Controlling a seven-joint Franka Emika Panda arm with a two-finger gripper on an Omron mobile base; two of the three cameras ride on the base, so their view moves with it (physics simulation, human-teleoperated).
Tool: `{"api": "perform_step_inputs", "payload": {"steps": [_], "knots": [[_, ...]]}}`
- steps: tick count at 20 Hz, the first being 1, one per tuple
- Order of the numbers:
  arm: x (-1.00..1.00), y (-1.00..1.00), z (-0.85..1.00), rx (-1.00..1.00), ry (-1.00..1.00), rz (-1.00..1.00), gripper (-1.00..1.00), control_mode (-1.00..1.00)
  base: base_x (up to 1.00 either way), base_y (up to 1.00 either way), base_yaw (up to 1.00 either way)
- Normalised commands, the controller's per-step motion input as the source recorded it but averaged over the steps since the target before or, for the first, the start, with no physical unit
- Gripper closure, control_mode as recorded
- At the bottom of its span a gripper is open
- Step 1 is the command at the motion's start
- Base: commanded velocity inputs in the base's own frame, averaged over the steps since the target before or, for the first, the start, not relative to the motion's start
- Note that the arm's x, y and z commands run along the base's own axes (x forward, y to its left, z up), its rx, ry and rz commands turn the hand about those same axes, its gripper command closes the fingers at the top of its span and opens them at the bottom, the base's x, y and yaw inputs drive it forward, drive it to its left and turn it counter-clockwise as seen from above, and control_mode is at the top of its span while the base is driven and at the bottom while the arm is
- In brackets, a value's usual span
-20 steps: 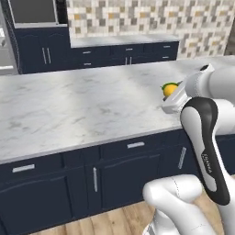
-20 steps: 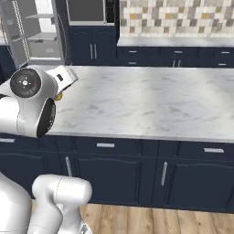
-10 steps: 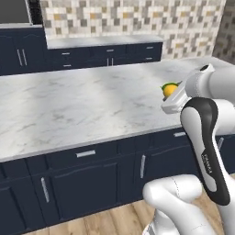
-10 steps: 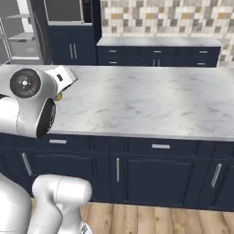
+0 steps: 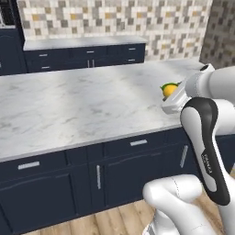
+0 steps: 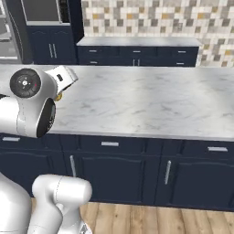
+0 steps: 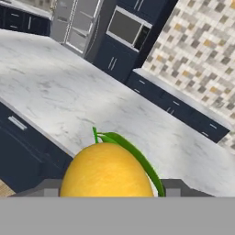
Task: Take the cheese, shrimp, and lemon from the fridge and place them on the plate on the dining counter to create an appetizer plate.
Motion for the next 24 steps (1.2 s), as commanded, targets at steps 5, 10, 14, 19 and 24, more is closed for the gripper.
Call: {"api": "perform_step_inputs", "payload": {"steps": [5,10,14,19,24], "knots": [[0.00,0.00,0.00,0.00,0.00,0.00,1.00,1.00,0.00,-1.00,0.00],[0.00,0.00,0.00,0.00,0.00,0.00,1.00,1.00,0.00,-1.00,0.00],[0.00,0.00,0.00,0.00,0.00,0.00,1.00,1.00,0.00,-1.00,0.00],[0.00,0.00,0.00,0.00,0.00,0.00,1.00,1.00,0.00,-1.00,0.00],[0.00,0.00,0.00,0.00,0.00,0.00,1.00,1.00,0.00,-1.00,0.00]]}}
